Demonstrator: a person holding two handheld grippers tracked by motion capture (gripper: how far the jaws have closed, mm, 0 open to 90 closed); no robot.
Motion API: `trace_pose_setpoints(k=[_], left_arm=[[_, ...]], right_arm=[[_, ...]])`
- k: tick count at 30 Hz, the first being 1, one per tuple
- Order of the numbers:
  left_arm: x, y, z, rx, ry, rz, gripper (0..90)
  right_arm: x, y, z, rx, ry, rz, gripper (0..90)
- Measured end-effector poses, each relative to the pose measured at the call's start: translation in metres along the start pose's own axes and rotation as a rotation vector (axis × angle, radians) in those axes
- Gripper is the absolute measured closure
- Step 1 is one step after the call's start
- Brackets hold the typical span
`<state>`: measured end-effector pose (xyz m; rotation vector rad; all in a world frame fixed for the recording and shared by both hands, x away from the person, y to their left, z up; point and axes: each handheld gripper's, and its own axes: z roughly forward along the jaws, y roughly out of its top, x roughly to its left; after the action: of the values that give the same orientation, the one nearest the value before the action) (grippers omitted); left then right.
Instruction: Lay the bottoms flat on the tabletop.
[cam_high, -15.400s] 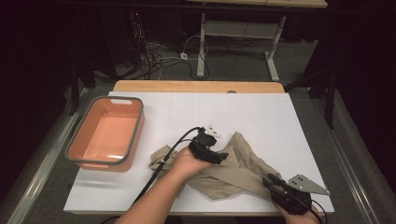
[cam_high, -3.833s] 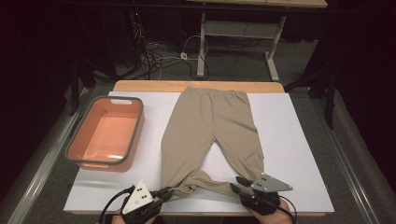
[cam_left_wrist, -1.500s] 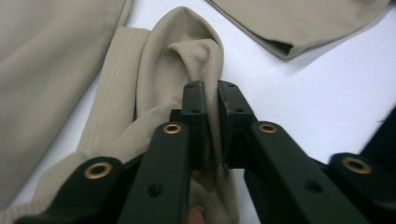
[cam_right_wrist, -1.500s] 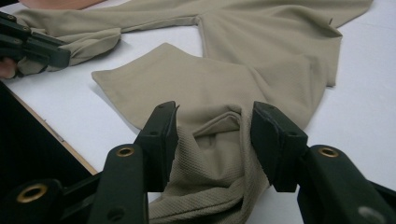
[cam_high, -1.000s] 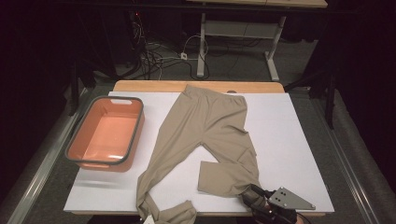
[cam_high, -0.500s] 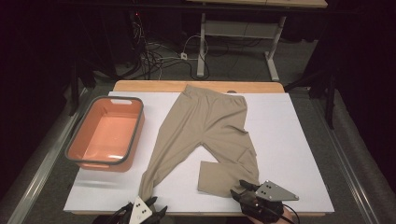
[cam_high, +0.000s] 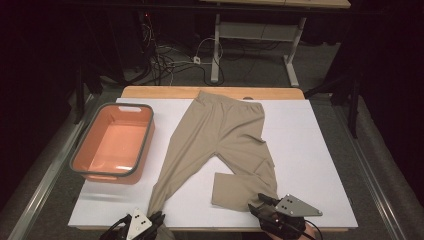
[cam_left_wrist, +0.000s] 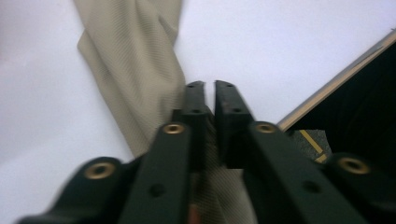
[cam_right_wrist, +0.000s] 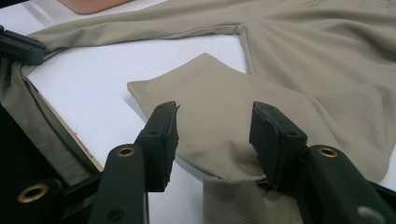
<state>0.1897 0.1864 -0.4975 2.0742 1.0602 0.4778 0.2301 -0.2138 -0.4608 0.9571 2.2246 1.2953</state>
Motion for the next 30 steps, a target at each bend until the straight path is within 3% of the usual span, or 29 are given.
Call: trace_pose_setpoints(k=[4, 5, 8, 12, 15, 16, 17, 19, 20, 22, 24, 27, 30], left_arm=[[0.000, 0.000, -0.003, -0.006, -0.032, -0.005, 87.6], [-0.002, 0.000, -0.004, -0.019, -0.062, -0.018, 87.6], [-0.017, 0.005, -0.008, -0.047, -0.138, 0.012, 87.5], [-0.039, 0.019, -0.004, -0.107, -0.273, 0.023, 87.4], [-0.053, 0.029, 0.008, -0.100, -0.336, 0.073, 86.7], [-0.055, 0.030, 0.010, -0.098, -0.378, 0.082, 83.2], [-0.056, 0.030, 0.009, -0.103, -0.392, 0.087, 75.6], [-0.051, 0.029, 0.002, -0.134, -0.390, 0.098, 64.5], [-0.045, 0.028, -0.004, -0.158, -0.361, 0.092, 62.9], [-0.026, 0.021, -0.012, -0.198, -0.303, 0.044, 68.0], [-0.009, 0.014, -0.008, -0.170, -0.256, -0.014, 72.6], [-0.002, 0.008, 0.005, -0.096, -0.236, -0.038, 68.8], [-0.003, 0.007, 0.013, -0.087, -0.262, -0.061, 65.3]], right_arm=[[0.001, 0.000, -0.003, -0.005, -0.003, -0.003, 52.7], [0.001, 0.000, -0.003, -0.007, -0.003, -0.003, 52.7], [0.000, -0.001, -0.004, -0.006, -0.006, 0.002, 52.7], [-0.001, -0.002, -0.005, -0.003, -0.012, 0.003, 52.8], [-0.001, -0.002, -0.006, -0.001, -0.016, 0.002, 52.9], [-0.001, -0.003, -0.006, -0.001, -0.016, 0.000, 52.8], [0.000, -0.003, -0.006, 0.000, -0.016, 0.000, 52.9], [0.000, -0.003, -0.006, 0.002, -0.018, 0.002, 52.9], [0.000, -0.004, -0.007, 0.003, -0.019, 0.002, 52.9], [0.000, -0.004, -0.008, 0.001, -0.021, 0.002, 52.9], [0.000, -0.005, -0.009, 0.001, -0.023, 0.001, 53.0], [0.001, -0.005, -0.010, 0.003, -0.021, -0.002, 54.4], [0.005, -0.006, -0.011, -0.001, -0.008, -0.011, 58.2]])
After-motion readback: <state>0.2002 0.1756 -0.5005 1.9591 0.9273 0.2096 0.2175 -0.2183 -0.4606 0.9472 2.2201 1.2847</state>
